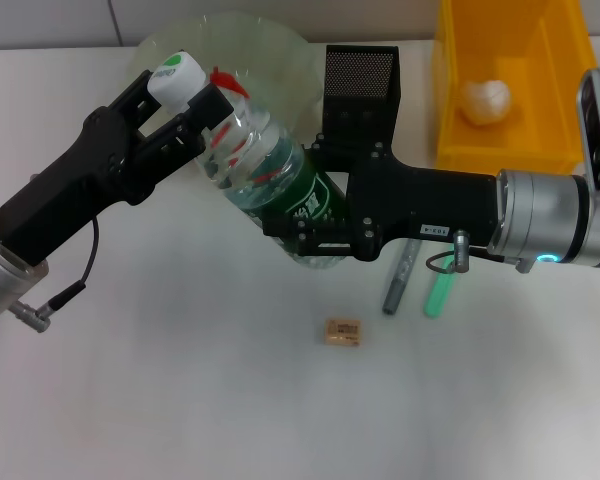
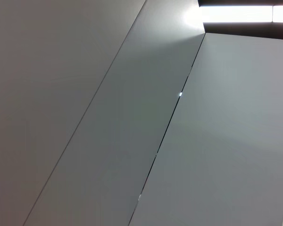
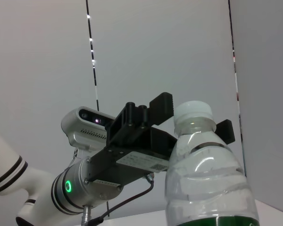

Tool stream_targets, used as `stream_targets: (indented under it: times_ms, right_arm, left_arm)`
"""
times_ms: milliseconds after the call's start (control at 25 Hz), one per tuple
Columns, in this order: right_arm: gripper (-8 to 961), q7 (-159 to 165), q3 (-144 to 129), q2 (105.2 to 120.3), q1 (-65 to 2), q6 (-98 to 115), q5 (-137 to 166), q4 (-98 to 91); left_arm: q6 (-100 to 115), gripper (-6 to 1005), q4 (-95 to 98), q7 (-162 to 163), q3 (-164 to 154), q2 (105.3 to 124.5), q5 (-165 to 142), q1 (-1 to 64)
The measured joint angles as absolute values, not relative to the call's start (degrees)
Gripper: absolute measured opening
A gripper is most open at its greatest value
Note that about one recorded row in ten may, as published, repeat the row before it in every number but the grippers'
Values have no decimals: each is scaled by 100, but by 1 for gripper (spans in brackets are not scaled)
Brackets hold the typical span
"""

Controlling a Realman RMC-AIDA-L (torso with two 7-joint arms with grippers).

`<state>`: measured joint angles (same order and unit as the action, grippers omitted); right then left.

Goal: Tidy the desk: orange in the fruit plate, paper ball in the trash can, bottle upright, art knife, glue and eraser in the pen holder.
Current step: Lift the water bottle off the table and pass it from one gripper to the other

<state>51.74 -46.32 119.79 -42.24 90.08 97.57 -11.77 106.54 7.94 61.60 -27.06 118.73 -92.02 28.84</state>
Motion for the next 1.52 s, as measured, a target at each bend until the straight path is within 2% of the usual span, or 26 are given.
stream_targets:
  times_ms: [600, 800, 1320, 1520]
  right_arm:
    - [784, 5171, -4632, 11980, -4228, 8999, 9755, -1170]
    - [785, 5169, -4632, 11980, -4228, 8999, 9751, -1168]
    - [789, 5157, -4632, 11989, -4296, 9000, 9742, -1109]
    - [791, 5157, -4632, 11989, -4298, 8997, 9749, -1107]
  left_arm:
    - [10639, 767, 791, 6161, -2707, 11865, -9202, 2925]
    - [10615, 646, 790, 6159, -2707, 11865, -9202, 2927]
    - [10594, 627, 777, 6073, -2707, 11873, -9206, 2927]
    - [10597, 537, 774, 6073, -2707, 11874, -9208, 2922]
